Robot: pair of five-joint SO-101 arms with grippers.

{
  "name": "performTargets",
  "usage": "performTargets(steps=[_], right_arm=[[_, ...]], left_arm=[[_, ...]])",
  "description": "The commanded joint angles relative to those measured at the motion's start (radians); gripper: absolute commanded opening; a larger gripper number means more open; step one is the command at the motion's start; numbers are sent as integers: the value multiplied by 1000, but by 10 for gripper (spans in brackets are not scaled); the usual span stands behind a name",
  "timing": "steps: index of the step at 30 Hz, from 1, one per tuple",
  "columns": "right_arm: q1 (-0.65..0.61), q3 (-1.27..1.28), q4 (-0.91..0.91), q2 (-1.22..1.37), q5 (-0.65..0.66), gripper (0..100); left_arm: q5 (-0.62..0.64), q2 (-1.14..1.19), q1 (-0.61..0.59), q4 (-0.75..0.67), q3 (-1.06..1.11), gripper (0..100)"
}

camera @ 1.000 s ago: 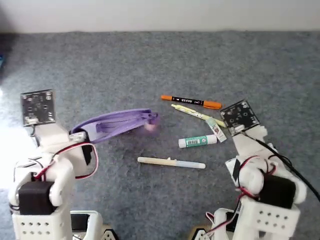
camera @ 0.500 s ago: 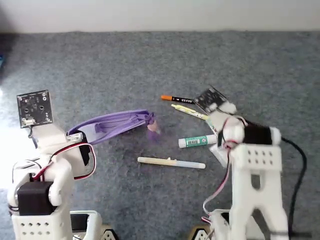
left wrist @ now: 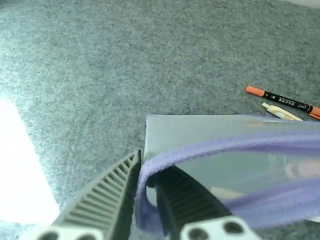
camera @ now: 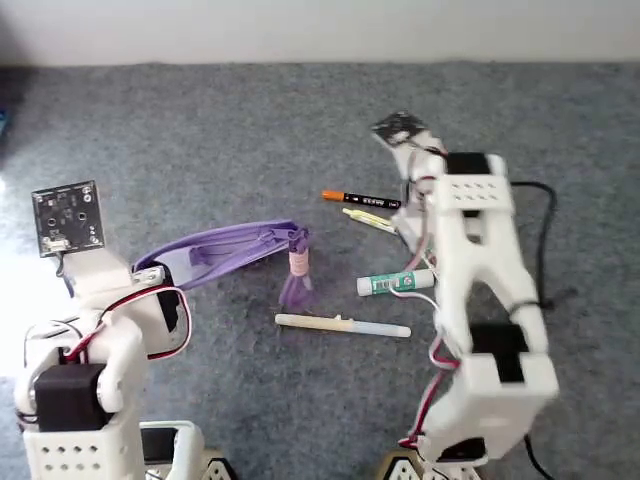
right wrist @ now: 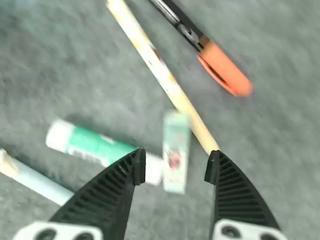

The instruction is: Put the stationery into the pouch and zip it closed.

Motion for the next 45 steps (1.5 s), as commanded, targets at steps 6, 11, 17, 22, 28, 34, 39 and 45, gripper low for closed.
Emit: performTargets(steps=[6,11,17,22,28,34,39,45], right_arm=[[-19,-164,25,168,-14,207],[16,-164,27,177,-9,95],[41,-164,27,183,-8,132],[62,-176,76,165,-6,162],[51,-176,197,150,25,162],[53,-175,148,220,26,159],[53,-178,148,245,26,62],[53,-178,223,137,28,6]], left_arm=[[11,8,-6,-5,-5,12],[11,8,-9,-3,-5,12],[11,8,-3,-3,-5,12],[11,8,-3,-3,-5,12],[11,8,-6,-3,-5,12],[11,8,-6,-3,-5,12],[11,8,-3,-3,-5,12],[11,8,-3,-3,-5,12]])
